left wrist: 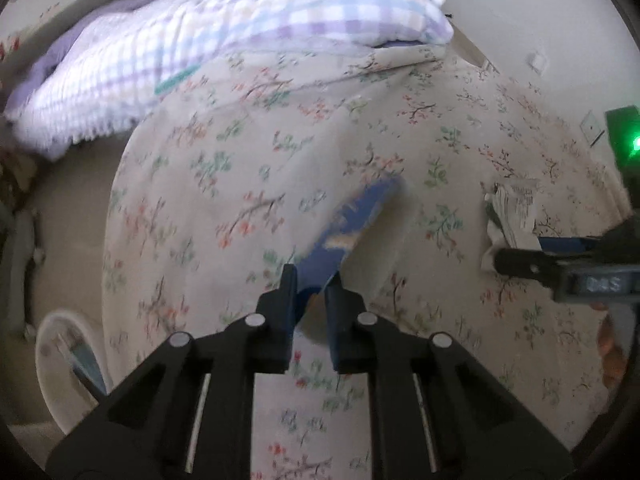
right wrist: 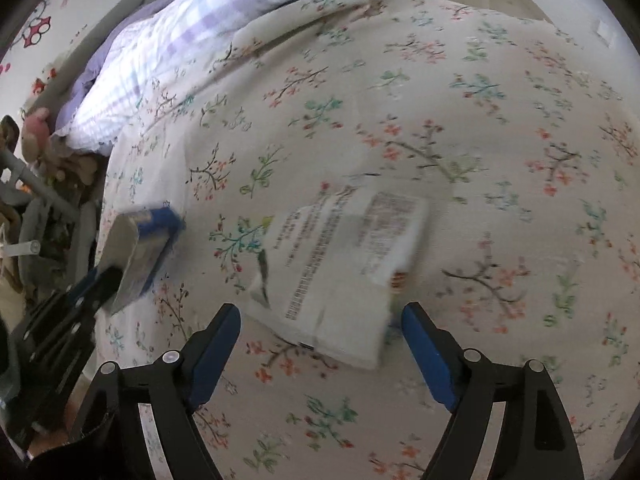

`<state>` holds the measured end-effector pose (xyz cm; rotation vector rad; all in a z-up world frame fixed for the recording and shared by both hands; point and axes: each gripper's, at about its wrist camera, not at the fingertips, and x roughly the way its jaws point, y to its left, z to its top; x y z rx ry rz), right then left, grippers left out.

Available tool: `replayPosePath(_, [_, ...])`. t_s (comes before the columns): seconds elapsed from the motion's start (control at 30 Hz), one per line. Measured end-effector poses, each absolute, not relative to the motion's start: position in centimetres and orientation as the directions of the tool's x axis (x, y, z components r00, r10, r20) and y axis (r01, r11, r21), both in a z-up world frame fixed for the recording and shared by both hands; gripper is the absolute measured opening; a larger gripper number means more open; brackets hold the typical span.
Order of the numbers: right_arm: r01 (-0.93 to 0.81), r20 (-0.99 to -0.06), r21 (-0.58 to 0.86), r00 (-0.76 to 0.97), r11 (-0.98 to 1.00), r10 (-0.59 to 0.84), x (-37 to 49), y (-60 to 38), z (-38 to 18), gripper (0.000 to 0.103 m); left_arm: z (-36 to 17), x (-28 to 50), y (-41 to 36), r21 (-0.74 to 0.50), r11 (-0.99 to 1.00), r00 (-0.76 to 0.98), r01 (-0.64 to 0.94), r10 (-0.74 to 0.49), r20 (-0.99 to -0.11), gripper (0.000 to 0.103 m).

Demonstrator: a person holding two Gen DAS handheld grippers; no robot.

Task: Collect trash
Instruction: 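Grasp the white printed packet with the right tool while the left tool grasps the blue cereal box, then carry the blue box and white packet over the wastebasket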

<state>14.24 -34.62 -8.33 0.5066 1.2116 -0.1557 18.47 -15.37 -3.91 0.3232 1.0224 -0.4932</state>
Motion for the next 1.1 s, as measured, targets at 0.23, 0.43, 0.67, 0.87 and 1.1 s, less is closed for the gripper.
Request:
replayPosePath(0.23, [0.373,-0.931,0.197,0.361,0.907,0.054,14.9,-33.4,-8.4,0.074,-3.8,17.4,-13.2,-0.016,0.849,0.453,0.527,-0.297,-0.841,0.079])
replayPosePath(0.43, [0.365,-0.927,0.220,0.368,0.905,0.077,13.8,-34.5,-7.9,0.048,-4.7,17.4,-14.4,-0.034,0.812,0.411,0.582,-0.330,-0.850,0.080])
replayPosePath(0.67, [0.368,-0.917,0.231,0.391,0.901,0.076,11.5,-36.6,-6.3,0.047,-6.7,17.0,-16.3,-0.053,0.776,0.347,0.628,-0.340,-0.874,0.080])
replayPosePath(0.87, [0.377,-0.909,0.242,0.411,0.894,0.073,10.5,-37.1,-5.4,0.047,-7.5,16.9,-16.5,-0.010,0.788,0.358,0.616,-0.291,-0.887,0.063])
replayPosePath(1.1, [0.356,-0.894,0.248,0.443,0.901,0.072,9.4,-36.7,-3.6,0.047,-5.7,15.5,-15.7,0.014,0.792,0.388,0.611,-0.284,-0.877,0.063])
